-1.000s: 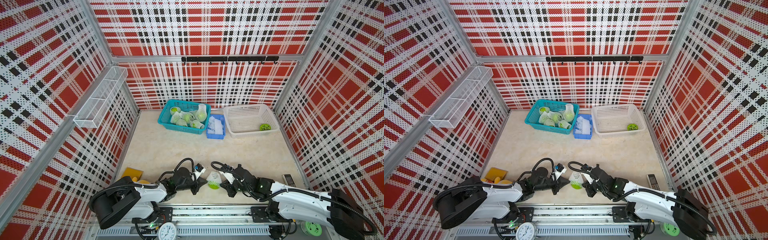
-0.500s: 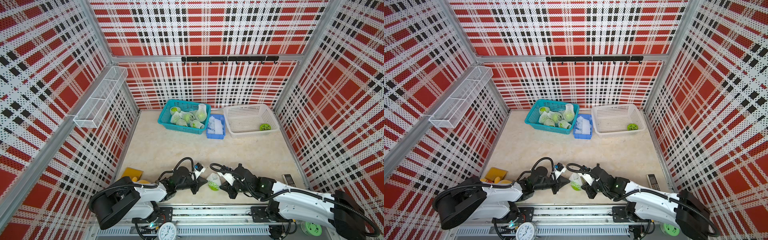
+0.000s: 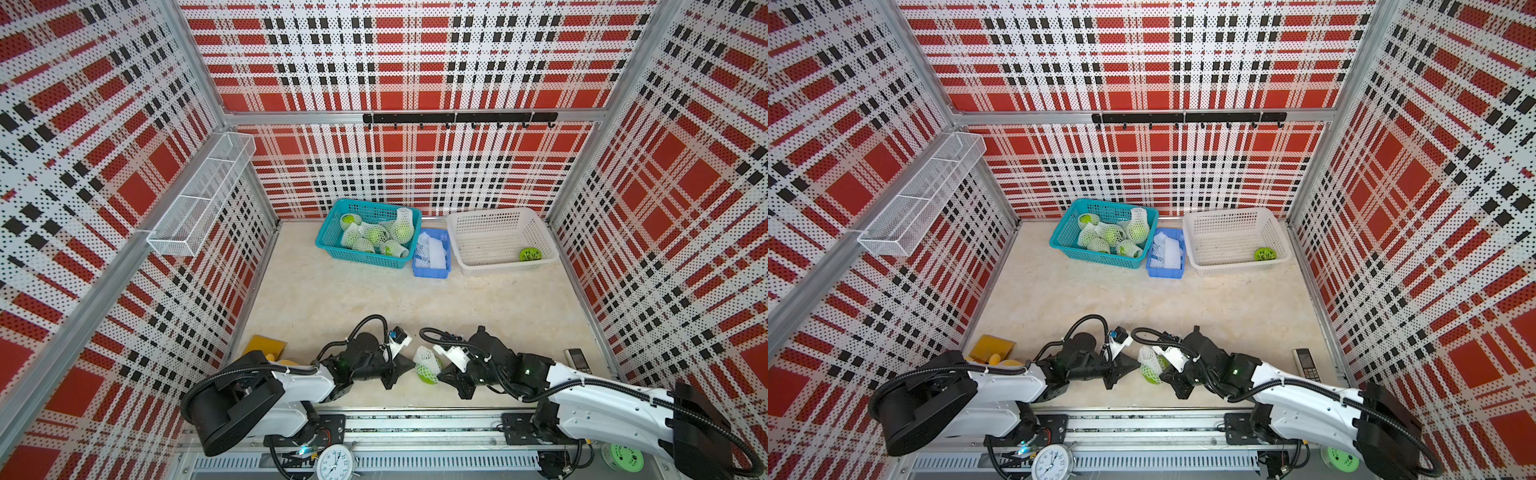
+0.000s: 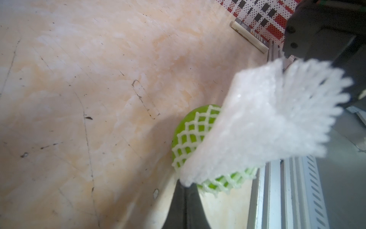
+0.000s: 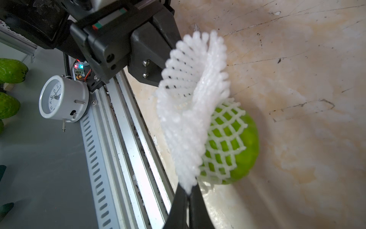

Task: Sleeve custard apples in foam nets
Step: Put on the foam net on the custard apple.

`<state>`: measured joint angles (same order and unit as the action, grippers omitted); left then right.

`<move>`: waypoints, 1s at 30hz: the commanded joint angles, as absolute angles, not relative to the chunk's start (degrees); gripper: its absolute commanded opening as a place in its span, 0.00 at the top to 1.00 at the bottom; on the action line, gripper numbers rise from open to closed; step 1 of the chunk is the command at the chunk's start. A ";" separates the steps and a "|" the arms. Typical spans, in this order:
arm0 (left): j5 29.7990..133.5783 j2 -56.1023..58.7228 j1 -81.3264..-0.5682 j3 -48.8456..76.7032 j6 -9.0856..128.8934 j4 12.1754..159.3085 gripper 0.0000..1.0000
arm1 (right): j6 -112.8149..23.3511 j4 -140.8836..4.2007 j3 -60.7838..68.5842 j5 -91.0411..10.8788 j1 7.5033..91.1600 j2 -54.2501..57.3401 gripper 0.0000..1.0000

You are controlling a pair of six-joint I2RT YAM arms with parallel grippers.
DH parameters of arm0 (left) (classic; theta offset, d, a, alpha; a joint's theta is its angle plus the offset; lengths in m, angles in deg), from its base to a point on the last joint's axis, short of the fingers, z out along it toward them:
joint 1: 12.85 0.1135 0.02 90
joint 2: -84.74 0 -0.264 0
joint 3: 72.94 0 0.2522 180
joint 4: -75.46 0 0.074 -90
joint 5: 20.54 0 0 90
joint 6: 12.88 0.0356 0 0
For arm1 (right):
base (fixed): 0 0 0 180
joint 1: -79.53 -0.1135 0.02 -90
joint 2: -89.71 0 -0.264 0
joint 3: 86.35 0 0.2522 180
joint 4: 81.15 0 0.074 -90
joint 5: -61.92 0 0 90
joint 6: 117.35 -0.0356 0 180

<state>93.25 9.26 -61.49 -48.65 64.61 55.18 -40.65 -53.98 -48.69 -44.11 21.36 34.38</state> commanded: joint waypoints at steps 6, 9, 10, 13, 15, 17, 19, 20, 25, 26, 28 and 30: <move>93.96 8.17 -60.97 -47.37 65.07 55.04 1.00 | -41.69 -53.85 -48.05 -39.64 20.95 31.33 1.00; 93.87 7.97 -60.95 -47.21 65.08 55.20 0.99 | -43.12 -53.33 -48.87 -35.39 21.00 33.78 1.00; 93.89 7.93 -60.93 -47.15 65.13 55.21 0.99 | -43.91 -52.54 -49.03 -33.34 20.95 34.98 1.00; 93.90 7.90 -60.94 -46.92 65.17 55.33 0.99 | -44.74 -51.71 -50.26 -29.73 20.98 38.43 1.00; 94.07 7.58 -60.99 -46.61 65.27 55.31 0.99 | -44.82 -51.83 -51.02 -29.66 21.00 39.43 1.00; 94.48 7.29 -60.93 -46.20 65.35 55.39 0.99 | -44.81 -52.09 -51.09 -30.13 21.00 38.86 1.00; 94.66 6.87 -61.06 -45.82 65.43 55.43 0.99 | -44.67 -52.52 -50.83 -30.66 21.00 37.29 1.00; 94.77 6.61 -61.02 -45.60 65.43 55.40 0.99 | -44.41 -52.92 -50.69 -30.88 21.00 36.28 1.00; 95.17 5.97 -61.09 -45.10 65.63 55.40 0.95 | -44.04 -55.35 -50.41 -31.14 21.00 33.14 0.96; 95.21 5.92 -61.15 -44.99 65.61 55.45 0.94 | -44.03 -55.92 -50.44 -31.25 21.00 32.86 0.95; 95.21 5.98 -61.11 -44.95 65.67 55.39 0.89 | -44.04 -56.73 -50.57 -31.50 21.00 32.50 0.92; 95.21 6.07 -61.10 -44.85 65.78 55.42 0.81 | -43.84 -56.84 -50.48 -31.61 21.00 32.36 0.88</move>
